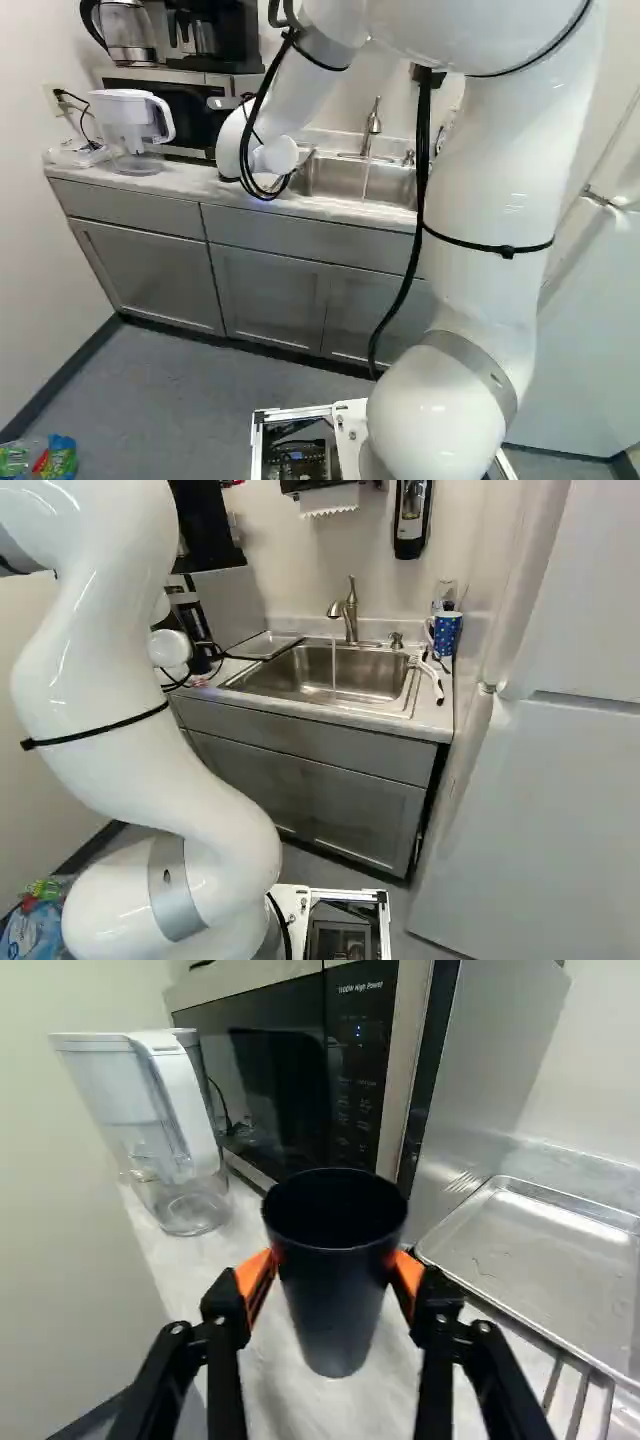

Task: Rinse the cup and place it in the tray

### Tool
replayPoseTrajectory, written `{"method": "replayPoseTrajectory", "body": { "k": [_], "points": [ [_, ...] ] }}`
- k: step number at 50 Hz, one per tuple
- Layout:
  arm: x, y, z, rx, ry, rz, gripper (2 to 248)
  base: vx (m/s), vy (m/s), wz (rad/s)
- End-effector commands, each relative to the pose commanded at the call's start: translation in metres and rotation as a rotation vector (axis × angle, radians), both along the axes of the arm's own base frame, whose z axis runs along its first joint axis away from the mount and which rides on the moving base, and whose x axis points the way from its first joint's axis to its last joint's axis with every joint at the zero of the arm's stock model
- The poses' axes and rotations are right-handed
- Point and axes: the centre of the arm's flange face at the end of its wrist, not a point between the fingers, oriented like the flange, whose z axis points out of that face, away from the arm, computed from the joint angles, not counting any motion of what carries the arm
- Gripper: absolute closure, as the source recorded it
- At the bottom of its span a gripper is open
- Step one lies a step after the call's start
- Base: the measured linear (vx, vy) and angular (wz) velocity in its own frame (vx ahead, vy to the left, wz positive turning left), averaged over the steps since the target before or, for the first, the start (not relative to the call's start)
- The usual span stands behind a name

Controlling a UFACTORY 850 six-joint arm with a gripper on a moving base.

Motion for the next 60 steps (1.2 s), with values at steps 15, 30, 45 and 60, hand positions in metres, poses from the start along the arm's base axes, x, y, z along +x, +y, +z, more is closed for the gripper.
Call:
{"method": "replayPoseTrajectory", "body": {
  "k": [15,30,45,60],
  "points": [
    [0.000,0.000,0.000,0.000,0.000,0.000,129,0.000,0.000,0.000],
    [-0.001,-0.001,0.006,0.006,-0.010,-0.001,129,0.000,0.000,0.000],
    [-0.004,-0.021,0.023,0.018,-0.033,-0.029,129,0.000,0.000,0.000],
    [-0.003,-0.045,0.040,0.031,-0.059,-0.068,129,0.000,0.000,0.000]
  ]
}}
